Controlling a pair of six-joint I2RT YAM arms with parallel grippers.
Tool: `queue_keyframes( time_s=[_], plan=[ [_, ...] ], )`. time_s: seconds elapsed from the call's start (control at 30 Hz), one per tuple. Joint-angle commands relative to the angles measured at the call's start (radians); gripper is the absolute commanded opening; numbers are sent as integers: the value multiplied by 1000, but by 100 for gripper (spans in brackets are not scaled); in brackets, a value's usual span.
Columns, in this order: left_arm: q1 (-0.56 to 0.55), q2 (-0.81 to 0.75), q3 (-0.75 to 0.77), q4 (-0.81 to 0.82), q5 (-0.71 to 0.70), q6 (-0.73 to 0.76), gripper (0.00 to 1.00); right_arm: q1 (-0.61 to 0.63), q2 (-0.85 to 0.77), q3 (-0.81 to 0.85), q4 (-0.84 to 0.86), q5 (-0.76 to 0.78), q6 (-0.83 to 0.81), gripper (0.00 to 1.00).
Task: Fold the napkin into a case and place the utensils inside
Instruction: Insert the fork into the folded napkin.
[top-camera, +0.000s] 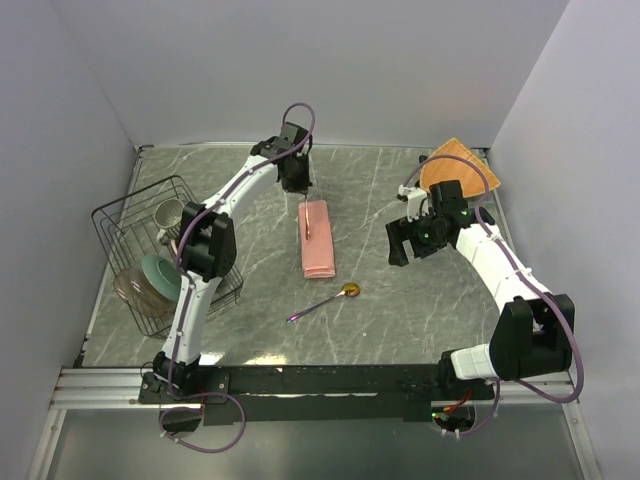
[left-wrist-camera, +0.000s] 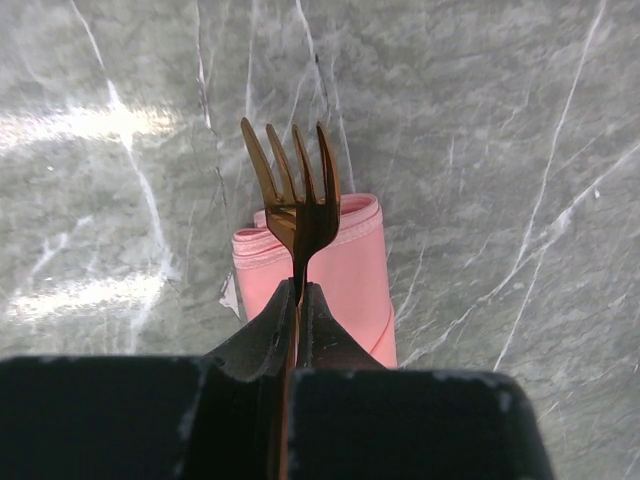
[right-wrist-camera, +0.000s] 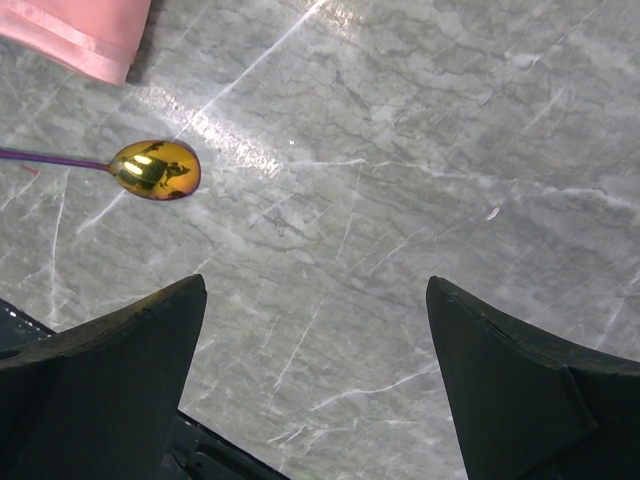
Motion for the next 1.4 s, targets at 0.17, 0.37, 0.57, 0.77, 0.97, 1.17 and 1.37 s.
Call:
queue_keyframes(
  time_s=[0.17, 0.37, 0.57, 0.77, 0.97, 1.17, 1.37],
  plan=[
    [1, 22, 23, -57, 85, -62, 1, 1, -5, 43, -21, 0, 0, 99],
    [0, -7, -54, -76, 100, -77, 1, 3, -8, 35, -19, -3, -2, 99],
    [-8, -48, -127, -83, 103, -99, 1, 3, -12, 34, -21, -10, -6, 99],
    [-17, -88, -181, -80, 103, -125, 1, 3, -22, 21, -24, -16, -9, 99],
    [-28, -127, -218, -83, 99, -142, 1, 3, -31, 18, -28, -13, -20, 99],
    [-36, -166, -294, -84, 100, -155, 1, 3, -36, 9, -19, -17, -14, 99],
    [-43, -166, -362, -76, 119, -152, 1, 3, -48, -2, -19, -16, -17, 99]
  ],
)
